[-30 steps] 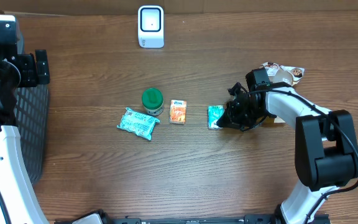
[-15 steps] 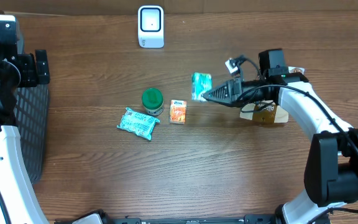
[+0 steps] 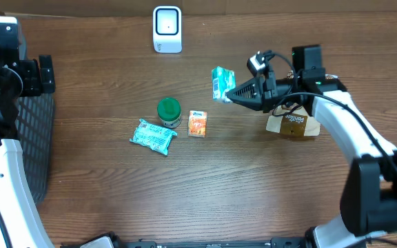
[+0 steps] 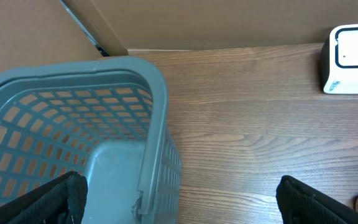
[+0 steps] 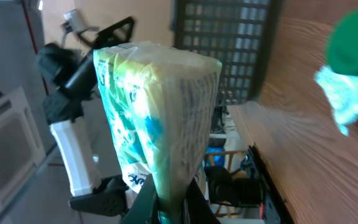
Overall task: Scan the item barcode
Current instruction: 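Regrasp the teal packet with the right gripper and lift it, then hold the teal packet up in front of the scanner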
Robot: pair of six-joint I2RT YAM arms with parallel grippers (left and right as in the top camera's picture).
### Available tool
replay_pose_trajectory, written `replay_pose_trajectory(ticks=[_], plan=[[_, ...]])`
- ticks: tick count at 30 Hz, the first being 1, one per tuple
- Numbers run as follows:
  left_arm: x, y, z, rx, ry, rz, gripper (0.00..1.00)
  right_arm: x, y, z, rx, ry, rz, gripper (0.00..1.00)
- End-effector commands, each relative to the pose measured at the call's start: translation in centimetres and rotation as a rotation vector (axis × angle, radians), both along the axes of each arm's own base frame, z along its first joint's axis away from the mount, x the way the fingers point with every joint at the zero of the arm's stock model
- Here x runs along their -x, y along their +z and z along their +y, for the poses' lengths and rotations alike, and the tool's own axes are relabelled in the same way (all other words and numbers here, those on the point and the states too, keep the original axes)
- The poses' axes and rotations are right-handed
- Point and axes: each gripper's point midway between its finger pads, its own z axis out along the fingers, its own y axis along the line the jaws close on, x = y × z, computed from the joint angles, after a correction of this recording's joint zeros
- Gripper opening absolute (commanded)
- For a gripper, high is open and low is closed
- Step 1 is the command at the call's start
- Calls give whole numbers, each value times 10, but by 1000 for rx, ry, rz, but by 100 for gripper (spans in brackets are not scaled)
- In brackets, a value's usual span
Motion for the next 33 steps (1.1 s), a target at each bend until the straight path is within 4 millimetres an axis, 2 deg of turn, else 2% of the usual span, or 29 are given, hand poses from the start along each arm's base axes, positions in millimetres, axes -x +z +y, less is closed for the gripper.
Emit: replay_pose_trajectory(ticks=[1,4,8,12,17,24,26,33], plan=[[-1,9,0,-18,-14,-19,99,21,74,-3,-43,26,-138,4],[-1,9,0,-18,-14,-19,99,37,111,-5,-51,27,-242,4],[-1,9,0,-18,-14,-19,100,49,139,-6,-57,30,-326,4],[-1,9,0,-18,-14,-19,99,49,143,-6,-57,25,-352,4],[-1,9,0,-18,-14,-19,100,36,141,-4,-40,-30,-387,4],[-1,9,0,-18,-14,-19,100,14,165,6,-75,-25,-471,4],[-1,9,0,-18,-14,-19,100,8,161,11,-77,1,-461,4],[-1,9,0,-18,-14,-19,99,-28,115,34,-63,-13,-311,4]])
